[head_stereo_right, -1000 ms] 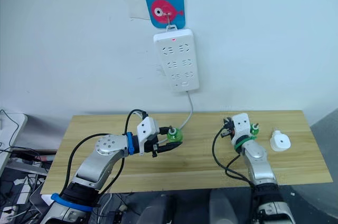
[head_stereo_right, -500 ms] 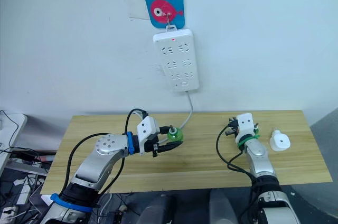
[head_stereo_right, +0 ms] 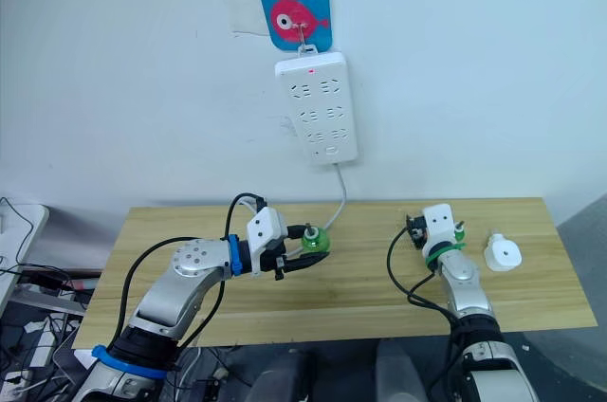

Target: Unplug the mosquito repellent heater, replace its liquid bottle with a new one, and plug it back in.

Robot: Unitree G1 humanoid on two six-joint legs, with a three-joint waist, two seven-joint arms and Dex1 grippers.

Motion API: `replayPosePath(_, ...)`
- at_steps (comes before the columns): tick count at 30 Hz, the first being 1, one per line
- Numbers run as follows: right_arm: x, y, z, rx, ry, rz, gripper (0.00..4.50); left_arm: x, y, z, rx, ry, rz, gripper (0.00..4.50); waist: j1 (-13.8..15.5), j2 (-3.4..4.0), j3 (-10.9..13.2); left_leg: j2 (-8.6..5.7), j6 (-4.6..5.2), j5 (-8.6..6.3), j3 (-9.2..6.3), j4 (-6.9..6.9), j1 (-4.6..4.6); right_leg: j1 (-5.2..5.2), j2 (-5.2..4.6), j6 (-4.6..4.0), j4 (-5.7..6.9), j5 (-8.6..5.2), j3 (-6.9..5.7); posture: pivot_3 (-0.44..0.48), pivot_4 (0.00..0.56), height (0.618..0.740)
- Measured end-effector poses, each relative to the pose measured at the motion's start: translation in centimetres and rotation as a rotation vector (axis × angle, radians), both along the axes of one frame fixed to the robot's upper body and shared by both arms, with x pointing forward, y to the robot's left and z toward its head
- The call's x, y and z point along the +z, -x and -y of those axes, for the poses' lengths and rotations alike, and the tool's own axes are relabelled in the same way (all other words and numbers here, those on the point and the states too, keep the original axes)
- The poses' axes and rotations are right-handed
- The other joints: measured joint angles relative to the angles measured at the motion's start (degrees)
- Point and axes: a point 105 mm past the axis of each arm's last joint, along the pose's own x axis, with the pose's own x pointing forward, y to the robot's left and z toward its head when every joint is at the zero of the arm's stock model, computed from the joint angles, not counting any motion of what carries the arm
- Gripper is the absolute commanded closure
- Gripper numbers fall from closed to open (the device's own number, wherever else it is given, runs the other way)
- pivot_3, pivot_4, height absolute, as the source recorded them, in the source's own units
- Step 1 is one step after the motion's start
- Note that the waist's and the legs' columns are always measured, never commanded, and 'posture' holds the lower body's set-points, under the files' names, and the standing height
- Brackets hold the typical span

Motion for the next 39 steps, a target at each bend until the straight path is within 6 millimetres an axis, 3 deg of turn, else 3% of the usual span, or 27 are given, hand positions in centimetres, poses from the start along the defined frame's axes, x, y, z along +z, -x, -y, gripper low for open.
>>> replayPosePath(2,0.0,0.1,0.0,0.011,-0.004,-0.001,0.01,0.0,0.0,0.0,0.000,0.001,0.000,2.26,0.0,0.00,0.0,0.00,0.00,0.00,0.00,0.00,0.00,0.00,0.00,0.00,0.00,0.00,0.00,-0.046,0.202,0.740)
replayPosePath(5,0.7,0.6,-0.4,0.070,-0.033,0.017,0.01,0.0,0.0,0.0,0.000,0.001,0.000,2.26,0.0,0.00,0.0,0.00,0.02,-0.01,0.00,0.00,-0.01,0.00,0.00,0.00,0.00,0.00,0.00,-0.046,0.202,0.740)
replayPosePath(12,6.4,3.1,-3.9,0.466,-0.116,0.041,0.01,0.0,0.0,0.0,-0.004,0.001,-0.003,2.26,0.0,0.01,0.0,0.01,0.22,-0.13,-0.08,0.02,-0.02,0.02,0.01,0.00,-0.01,0.00,-0.05,-0.060,0.208,0.740)
replayPosePath(16,9.6,6.1,-6.2,0.761,-0.146,-0.019,0.89,0.0,0.1,0.0,-0.024,-0.004,-0.002,2.26,0.1,0.00,0.0,0.02,0.23,-0.13,-0.18,0.04,-0.01,0.11,0.01,0.00,-0.07,0.00,-0.14,-0.076,0.209,0.740)
replayPosePath(18,10.5,8.0,-7.7,0.917,-0.134,-0.067,1.64,0.1,0.0,0.1,-0.040,-0.007,-0.005,2.26,0.1,0.00,0.0,0.01,0.23,-0.13,-0.20,0.05,-0.01,0.12,0.01,0.00,-0.08,0.00,-0.16,-0.076,0.209,0.740)
replayPosePath(22,10.5,10.2,-10.4,1.090,-0.116,-0.124,1.64,0.5,-0.2,0.3,-0.069,-0.009,0.012,2.26,0.1,0.00,0.0,0.00,0.23,-0.13,-0.19,0.06,-0.02,0.11,0.00,0.01,-0.09,0.00,-0.16,-0.075,0.208,0.740)
replayPosePath(26,10.9,10.6,-13.1,1.155,-0.151,-0.105,1.64,0.8,-0.1,0.8,-0.105,-0.013,0.019,2.26,0.1,0.00,0.0,0.01,0.21,-0.12,-0.21,0.06,-0.03,0.08,0.00,0.00,-0.07,0.00,-0.16,-0.075,0.208,0.740)
replayPosePath(39,10.5,9.6,-14.6,1.129,-0.167,-0.102,1.64,1.0,0.3,1.2,-0.137,-0.013,0.019,2.26,0.2,0.00,0.0,-0.04,0.21,-0.12,-0.23,0.07,-0.03,0.07,-0.03,0.00,-0.07,0.00,-0.16,-0.049,0.205,0.740)
